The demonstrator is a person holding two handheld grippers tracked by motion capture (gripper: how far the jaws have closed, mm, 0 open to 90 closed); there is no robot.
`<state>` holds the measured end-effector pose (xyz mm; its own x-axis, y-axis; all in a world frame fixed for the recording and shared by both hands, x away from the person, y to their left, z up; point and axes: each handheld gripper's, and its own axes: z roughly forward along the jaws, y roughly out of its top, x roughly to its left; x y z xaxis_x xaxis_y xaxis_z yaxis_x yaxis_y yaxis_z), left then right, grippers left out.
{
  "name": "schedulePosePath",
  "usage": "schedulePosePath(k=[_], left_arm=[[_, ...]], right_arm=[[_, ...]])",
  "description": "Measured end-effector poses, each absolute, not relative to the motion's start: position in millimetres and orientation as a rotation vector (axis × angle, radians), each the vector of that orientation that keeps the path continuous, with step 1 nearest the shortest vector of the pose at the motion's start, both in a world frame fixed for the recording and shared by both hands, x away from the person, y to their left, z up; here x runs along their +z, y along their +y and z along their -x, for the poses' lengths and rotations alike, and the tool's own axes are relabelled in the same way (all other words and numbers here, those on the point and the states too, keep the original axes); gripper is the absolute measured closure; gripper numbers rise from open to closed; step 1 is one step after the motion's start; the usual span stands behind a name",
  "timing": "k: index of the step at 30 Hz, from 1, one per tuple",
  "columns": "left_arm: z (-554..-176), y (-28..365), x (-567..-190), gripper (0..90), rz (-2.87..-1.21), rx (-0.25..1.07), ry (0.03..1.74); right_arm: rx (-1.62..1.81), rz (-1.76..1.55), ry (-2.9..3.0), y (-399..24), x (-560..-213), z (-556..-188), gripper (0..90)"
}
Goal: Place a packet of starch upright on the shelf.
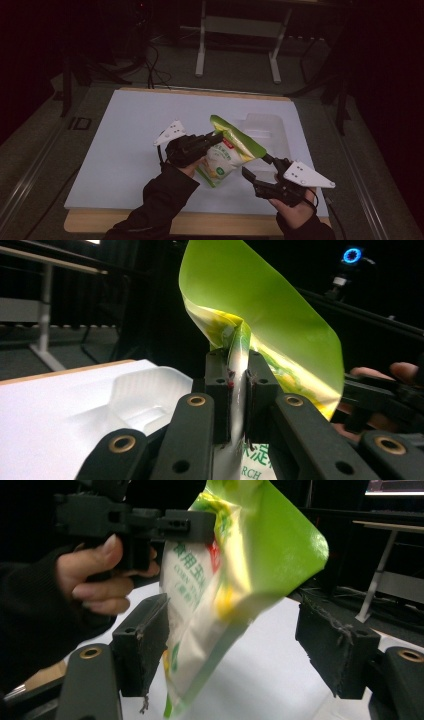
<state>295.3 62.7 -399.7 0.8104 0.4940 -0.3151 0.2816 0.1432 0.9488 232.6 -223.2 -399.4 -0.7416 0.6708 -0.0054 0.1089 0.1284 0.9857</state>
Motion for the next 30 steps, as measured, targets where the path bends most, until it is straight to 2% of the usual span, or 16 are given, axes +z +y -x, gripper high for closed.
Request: schedulePosePath(k=[4,7,9,10,12,20,23,25,26,27,30], left_arm=[[-290.2,54.7,-399.0,84.3,-1.445,0.144,0.636],[-286.8,49.9,-398.5,84.3,-1.434,0.132,0.619],[-284.4,47.0,-399.1,84.4,-1.422,0.124,0.61],[-283.8,45.0,-399.0,84.3,-1.428,0.115,0.598],[-281.2,40.6,-399.9,84.3,-1.429,0.108,0.589],[-279.0,38.5,-401.7,84.3,-1.429,0.106,0.596],[-278.8,39.0,-402.0,84.3,-1.415,0.09,0.595],[-278.3,38.8,-402.0,84.3,-1.416,0.092,0.593],[-278.5,38.8,-402.2,84.3,-1.419,0.087,0.592],[-278.7,39.1,-402.5,84.4,-1.412,0.073,0.592],[-279.3,39.8,-402.1,84.5,-1.412,0.071,0.579]], right_arm=[[1.641,-0.745,1.992,-218.6,-399.5,-239.4,31.0],[1.645,-0.748,2.027,-216.2,-401.3,-244.0,37.1],[1.64,-0.747,2.058,-215.1,-401.6,-245.7,44.4],[1.644,-0.758,2.09,-214.4,-401.4,-246.7,45.0],[1.672,-0.816,2.152,-214.6,-401.3,-251.7,56.2],[1.6,-0.87,2.283,-222.9,-393.4,-266.7,48.7],[1.586,-0.844,2.305,-223.9,-389.7,-270.1,49.7],[1.611,-0.857,2.336,-224.4,-388.5,-270.8,54.3],[1.597,-0.845,2.339,-224.3,-388.2,-270.8,60.3],[1.604,-0.803,2.361,-223.7,-387.6,-270.1,70.0],[1.576,-0.724,2.369,-222.4,-383.8,-267.1,79.9]])
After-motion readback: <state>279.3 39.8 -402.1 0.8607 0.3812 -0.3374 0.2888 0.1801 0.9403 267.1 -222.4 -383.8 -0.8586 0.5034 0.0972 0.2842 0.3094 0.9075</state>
